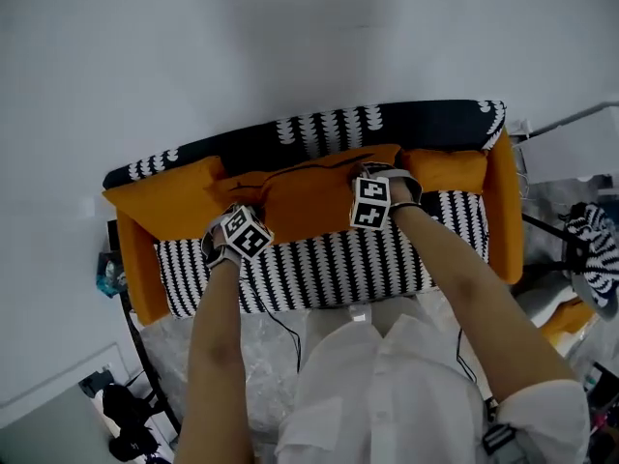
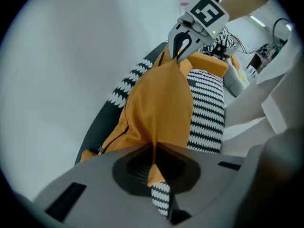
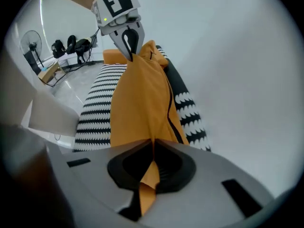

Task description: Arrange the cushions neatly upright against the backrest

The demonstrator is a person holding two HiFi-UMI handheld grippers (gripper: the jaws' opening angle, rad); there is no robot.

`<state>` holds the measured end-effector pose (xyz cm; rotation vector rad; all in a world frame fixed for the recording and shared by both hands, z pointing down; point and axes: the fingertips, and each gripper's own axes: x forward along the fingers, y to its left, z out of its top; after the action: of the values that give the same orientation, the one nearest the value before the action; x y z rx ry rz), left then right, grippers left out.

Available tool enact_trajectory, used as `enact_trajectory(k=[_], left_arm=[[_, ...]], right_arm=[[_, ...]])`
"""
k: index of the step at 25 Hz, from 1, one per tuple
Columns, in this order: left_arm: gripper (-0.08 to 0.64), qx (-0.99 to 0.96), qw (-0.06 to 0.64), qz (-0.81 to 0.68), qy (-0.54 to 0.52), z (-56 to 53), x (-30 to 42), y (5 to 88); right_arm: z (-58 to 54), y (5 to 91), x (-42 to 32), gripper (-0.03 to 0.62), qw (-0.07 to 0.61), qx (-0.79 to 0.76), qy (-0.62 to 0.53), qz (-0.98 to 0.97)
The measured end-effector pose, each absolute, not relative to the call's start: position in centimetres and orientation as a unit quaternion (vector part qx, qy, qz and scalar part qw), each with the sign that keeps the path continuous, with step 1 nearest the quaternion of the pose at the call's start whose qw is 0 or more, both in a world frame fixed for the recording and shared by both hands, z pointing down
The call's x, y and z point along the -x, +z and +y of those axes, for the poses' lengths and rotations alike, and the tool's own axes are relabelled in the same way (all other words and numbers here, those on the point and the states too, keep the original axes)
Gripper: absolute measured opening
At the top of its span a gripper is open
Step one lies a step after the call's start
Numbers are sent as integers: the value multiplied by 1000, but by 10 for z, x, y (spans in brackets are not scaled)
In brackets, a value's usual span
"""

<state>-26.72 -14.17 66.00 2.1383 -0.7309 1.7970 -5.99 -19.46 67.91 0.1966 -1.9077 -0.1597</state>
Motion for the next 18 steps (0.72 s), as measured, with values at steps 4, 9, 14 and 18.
enact_trajectory(k=[4, 9, 14, 18], left_arm=[[26, -754, 115, -269, 588, -167, 227, 658], [26, -748, 113, -294, 584, -192, 222, 662], [29, -740, 112, -273, 604, -192, 231, 684], [28, -739, 111, -267, 608, -194, 234, 699]], right_arm=[[-233, 660, 23, 14, 572, -126, -100, -804], [-252, 664, 13, 14, 576, -131, -109, -800], [-248, 683, 20, 14, 583, -120, -122, -795], [-246, 699, 22, 14, 588, -122, -108, -792]])
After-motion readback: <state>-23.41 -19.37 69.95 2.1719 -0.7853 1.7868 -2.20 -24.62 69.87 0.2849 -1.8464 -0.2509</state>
